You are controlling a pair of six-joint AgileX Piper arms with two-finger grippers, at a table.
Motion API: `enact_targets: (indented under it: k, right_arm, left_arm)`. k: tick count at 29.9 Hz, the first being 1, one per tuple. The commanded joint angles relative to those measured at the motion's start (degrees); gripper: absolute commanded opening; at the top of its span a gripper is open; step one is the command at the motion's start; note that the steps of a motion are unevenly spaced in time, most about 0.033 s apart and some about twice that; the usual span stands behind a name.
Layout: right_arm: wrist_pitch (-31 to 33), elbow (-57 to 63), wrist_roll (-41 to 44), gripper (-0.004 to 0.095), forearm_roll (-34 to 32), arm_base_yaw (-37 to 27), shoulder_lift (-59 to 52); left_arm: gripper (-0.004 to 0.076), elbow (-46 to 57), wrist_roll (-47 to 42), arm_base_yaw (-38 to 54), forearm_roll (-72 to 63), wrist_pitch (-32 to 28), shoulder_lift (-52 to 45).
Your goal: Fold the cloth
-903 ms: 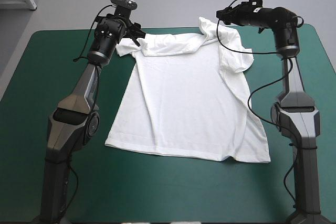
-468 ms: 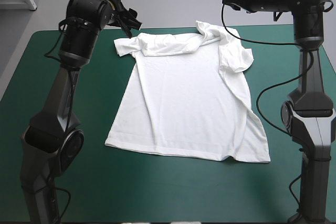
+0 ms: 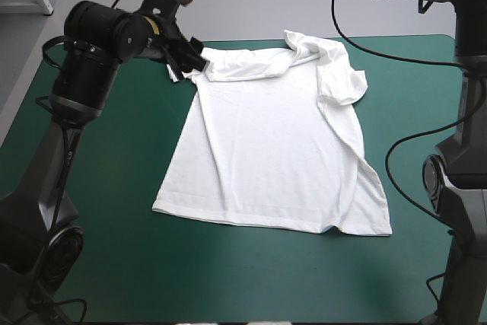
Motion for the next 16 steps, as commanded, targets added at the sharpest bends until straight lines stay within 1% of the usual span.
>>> enact_targets:
  k: [1,2,4,7,11,13,16]
  right_arm:
    - [-3.18,11.28,-3.59,0.0468,0.89,0.04,-7.59]
    - [-3.18,15.38,-4.27,0.0468,0.49,0.04,-8.91]
    - [-3.28,26.42,-6.09,0.0468,-0.78,0.04,-12.72]
    - [-3.28,43.99,-9.05,0.0468,-3.63,0.60,-18.83]
    - [-3.48,64.24,-11.74,0.0468,-6.64,1.80,-27.13]
    - [-3.48,72.01,-12.01,0.0468,-8.18,2.07,-30.47]
    - [-3.48,82.58,-12.01,0.0468,-10.38,2.92,-35.21]
  left_arm:
    - [0.0505,12.95,0.04,-0.16,-0.49,2.22,-6.86]
    - [0.0479,16.82,0.04,-0.16,-0.49,1.59,-7.92]
    - [0.0426,26.45,-0.65,-0.16,-0.73,-1.48,-10.92]
    - [0.0380,38.71,-2.21,-0.16,-1.07,-6.43,-15.32]
    - [0.0378,52.01,-2.64,-0.16,-3.12,-8.97,-18.64]
    - [0.0378,56.63,-2.64,-0.16,-4.24,-10.53,-19.92]
    - [0.0378,62.26,-3.14,-0.16,-5.49,-14.94,-21.18]
